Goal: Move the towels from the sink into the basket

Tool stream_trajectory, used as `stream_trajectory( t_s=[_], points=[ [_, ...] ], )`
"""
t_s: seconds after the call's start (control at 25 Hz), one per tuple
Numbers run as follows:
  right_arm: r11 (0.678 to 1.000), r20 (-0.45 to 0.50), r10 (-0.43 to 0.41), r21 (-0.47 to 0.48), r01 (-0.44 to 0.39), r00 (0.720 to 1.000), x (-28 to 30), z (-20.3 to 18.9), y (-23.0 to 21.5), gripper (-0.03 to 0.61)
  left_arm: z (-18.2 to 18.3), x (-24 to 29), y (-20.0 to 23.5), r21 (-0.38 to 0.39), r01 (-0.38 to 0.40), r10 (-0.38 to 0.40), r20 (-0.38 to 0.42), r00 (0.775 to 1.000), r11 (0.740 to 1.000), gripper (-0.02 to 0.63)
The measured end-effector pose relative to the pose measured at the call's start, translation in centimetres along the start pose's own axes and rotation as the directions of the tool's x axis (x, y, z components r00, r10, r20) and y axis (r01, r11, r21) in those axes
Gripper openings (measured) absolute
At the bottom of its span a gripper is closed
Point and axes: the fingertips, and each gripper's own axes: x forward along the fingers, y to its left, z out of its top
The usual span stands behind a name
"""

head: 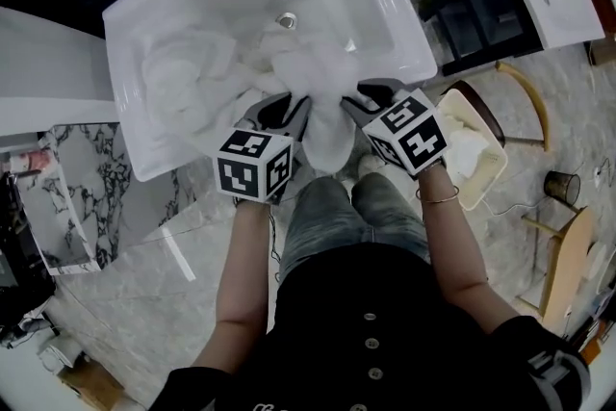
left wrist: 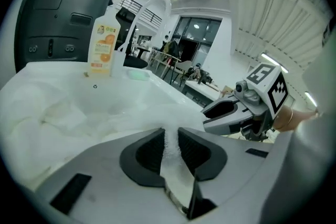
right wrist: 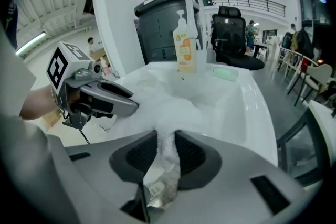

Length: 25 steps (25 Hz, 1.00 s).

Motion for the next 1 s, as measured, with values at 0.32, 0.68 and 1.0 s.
stream_trajectory(
  t_s=[0.32, 0.68, 1.0],
  points=[
    [0.994, 0.157, -0.104, 0.051, 0.098, 0.982, -5.5, 1.5, -3.0, 0.104, 5.2, 0.6, -4.2, 0.086, 0.085, -0.093, 0.103, 0.990, 0.993, 0.075],
    [0.962, 0.293, -0.269, 0.121, 0.244, 0.917, -14.3, 0.7, -7.2, 0.104, 10.5, 2.7, -12.5, 0.231, 0.179, -0.220, 0.169, 0.961, 0.956, 0.075],
    [0.908, 0.393, -0.415, 0.241, 0.344, 0.821, -22.6, -1.8, -10.8, 0.104, 13.9, 4.7, -21.4, 0.398, 0.256, -0.346, 0.174, 0.922, 0.881, 0.075]
  ],
)
